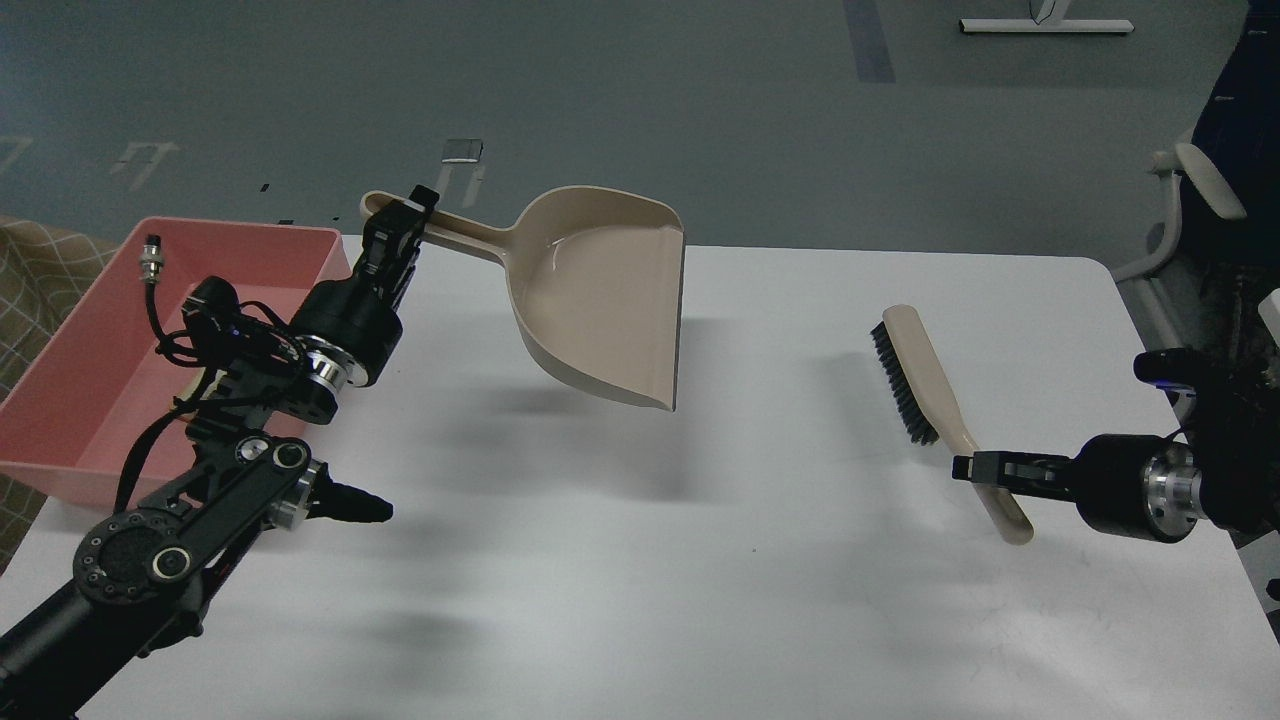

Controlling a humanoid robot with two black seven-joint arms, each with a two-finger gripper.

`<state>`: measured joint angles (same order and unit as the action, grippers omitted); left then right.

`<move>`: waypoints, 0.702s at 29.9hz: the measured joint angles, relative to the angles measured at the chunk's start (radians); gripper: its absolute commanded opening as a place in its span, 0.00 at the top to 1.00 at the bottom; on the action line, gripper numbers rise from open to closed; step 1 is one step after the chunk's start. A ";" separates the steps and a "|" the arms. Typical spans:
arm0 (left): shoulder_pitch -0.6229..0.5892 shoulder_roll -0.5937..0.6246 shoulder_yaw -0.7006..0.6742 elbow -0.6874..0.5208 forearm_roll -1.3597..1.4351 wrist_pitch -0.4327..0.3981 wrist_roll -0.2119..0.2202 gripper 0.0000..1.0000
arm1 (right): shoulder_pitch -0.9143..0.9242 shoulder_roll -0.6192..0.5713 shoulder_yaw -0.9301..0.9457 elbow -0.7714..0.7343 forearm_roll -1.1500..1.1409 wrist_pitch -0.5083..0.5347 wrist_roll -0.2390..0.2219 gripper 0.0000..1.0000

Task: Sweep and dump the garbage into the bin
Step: 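Lower the dustpan with the left gripper back onto the table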

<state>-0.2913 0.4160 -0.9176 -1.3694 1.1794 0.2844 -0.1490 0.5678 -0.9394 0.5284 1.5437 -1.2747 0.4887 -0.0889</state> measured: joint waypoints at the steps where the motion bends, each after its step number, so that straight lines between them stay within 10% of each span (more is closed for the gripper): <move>1: 0.005 -0.008 0.011 0.003 0.005 0.012 0.000 1.00 | -0.001 0.000 0.000 0.000 0.000 0.000 0.000 0.98; 21: 0.108 -0.091 0.071 0.099 0.163 0.047 -0.061 1.00 | -0.017 0.008 -0.005 0.004 0.000 0.000 0.000 0.98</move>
<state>-0.1835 0.3248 -0.8468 -1.2707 1.3421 0.3315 -0.2097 0.5507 -0.9313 0.5230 1.5474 -1.2747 0.4887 -0.0889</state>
